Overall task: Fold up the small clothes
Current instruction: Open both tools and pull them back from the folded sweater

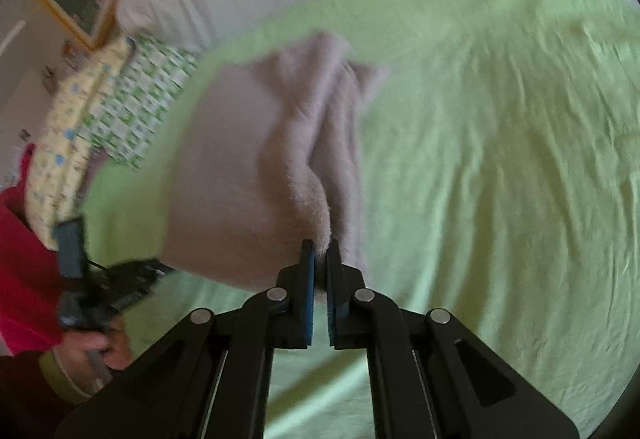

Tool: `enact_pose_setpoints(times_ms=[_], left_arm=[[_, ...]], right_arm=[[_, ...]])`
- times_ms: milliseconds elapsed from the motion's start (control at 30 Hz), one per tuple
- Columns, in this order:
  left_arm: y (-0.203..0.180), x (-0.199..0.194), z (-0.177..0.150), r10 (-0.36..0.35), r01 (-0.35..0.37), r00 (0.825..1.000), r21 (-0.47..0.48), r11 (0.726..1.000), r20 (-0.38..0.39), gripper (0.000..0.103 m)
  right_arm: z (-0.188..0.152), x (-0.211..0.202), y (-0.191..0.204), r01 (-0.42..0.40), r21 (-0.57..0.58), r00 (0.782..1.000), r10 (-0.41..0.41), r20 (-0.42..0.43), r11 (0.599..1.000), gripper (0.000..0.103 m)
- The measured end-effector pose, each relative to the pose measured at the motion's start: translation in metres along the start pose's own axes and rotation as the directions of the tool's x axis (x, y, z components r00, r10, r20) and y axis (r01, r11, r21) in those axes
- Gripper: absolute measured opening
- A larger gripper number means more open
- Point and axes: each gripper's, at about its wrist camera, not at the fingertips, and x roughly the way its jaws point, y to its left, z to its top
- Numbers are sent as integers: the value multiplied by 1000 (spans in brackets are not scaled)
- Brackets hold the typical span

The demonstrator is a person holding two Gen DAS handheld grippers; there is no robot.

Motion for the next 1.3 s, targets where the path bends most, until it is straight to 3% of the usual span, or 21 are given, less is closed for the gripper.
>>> enact_pose_setpoints(times_ms=[133,333,500,567,667,733,833,900,933,1000,1033,1133,1300], left_arm=[[-1,2,-1,-2,2,1000,12,1000,-15,10],[8,-15,-3,-51,50,998,-17,999,-39,18],[11,-57,7,-121,123,992,-44,991,42,19],[6,-64,20,-159,163,985,-52,985,74,23],[-8,-52,37,-176,181,980,-48,982,93,23],[-15,-34,46,-188,191,980,-39,981,63,23],[-18,-7,46,-162,162,987,-39,986,0,23],[-19,6,43,-146,145,989,-43,989,-26,23],[-20,6,43,-145,143,989,-41,989,-25,24],[-23,4,42,-151,151,988,-32,988,-25,30],[-24,3,41,-154,154,988,-30,988,-27,34],[-29,-2,37,-149,149,989,-15,989,-24,40],[-27,-16,27,-131,131,991,-25,991,-6,55]], right_arm=[[-11,17,-5,29,10,999,-29,-27,1000,5],[3,-6,5,26,-6,999,-26,-18,1000,13],[29,-33,17,-20,11,995,19,101,1000,16],[44,-28,30,-22,-9,994,23,106,1000,16],[67,-4,44,-49,-30,994,52,99,998,16],[76,14,39,-49,-16,996,50,75,999,16],[81,47,16,99,35,995,-100,9,994,19],[79,53,0,61,94,998,-61,2,994,24],[78,53,-3,52,100,999,-53,6,994,25],[76,45,-2,84,88,996,-87,30,993,41],[75,41,-3,90,98,995,-95,45,991,44],[69,25,-10,112,145,990,-123,72,983,45],[59,0,-11,66,176,991,-85,100,982,45]])
